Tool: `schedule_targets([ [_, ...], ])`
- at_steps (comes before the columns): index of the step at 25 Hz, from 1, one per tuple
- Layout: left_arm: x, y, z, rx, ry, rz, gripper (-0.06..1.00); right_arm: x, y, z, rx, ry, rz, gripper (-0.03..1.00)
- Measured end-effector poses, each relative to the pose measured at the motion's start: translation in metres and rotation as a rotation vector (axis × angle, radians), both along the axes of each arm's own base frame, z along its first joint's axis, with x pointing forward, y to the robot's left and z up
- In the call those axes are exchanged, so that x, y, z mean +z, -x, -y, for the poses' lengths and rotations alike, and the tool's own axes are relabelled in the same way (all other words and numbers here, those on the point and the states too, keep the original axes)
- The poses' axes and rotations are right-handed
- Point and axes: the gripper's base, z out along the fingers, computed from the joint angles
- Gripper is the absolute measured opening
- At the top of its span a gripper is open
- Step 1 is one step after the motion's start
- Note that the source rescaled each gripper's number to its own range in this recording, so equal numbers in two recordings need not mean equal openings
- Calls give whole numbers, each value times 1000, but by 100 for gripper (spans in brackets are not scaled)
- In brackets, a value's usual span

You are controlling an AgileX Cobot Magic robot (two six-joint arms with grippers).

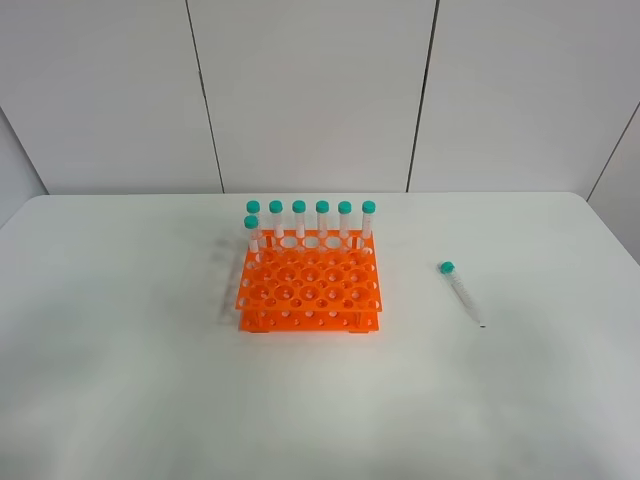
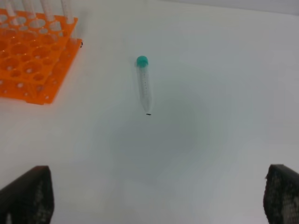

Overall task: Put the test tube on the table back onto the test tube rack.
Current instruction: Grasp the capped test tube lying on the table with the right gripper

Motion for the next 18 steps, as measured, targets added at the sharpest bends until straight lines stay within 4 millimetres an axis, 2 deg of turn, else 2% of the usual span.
schedule_targets([
  [12,0,0,0,0,0,0,100,0,0,0,0,0,-2,100],
  [18,0,0,0,0,0,0,100,12,-21,-1,0,1,-103,100],
])
